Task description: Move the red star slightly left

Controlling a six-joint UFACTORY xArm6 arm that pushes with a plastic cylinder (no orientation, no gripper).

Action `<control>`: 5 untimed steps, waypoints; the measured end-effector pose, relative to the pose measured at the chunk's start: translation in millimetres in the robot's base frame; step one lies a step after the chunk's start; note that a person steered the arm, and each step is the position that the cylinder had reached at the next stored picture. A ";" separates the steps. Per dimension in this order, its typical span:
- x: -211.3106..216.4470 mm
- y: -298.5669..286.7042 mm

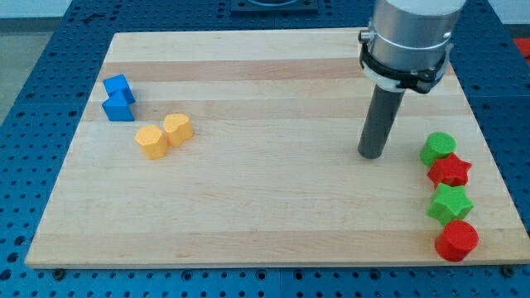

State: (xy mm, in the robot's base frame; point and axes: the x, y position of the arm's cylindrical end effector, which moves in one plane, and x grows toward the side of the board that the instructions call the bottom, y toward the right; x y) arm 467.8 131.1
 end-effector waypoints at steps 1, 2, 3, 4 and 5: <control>-26.8 14.7; -28.8 90.0; -29.5 153.2; -8.5 204.4; 4.8 213.8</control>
State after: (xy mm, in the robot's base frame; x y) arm 472.6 344.9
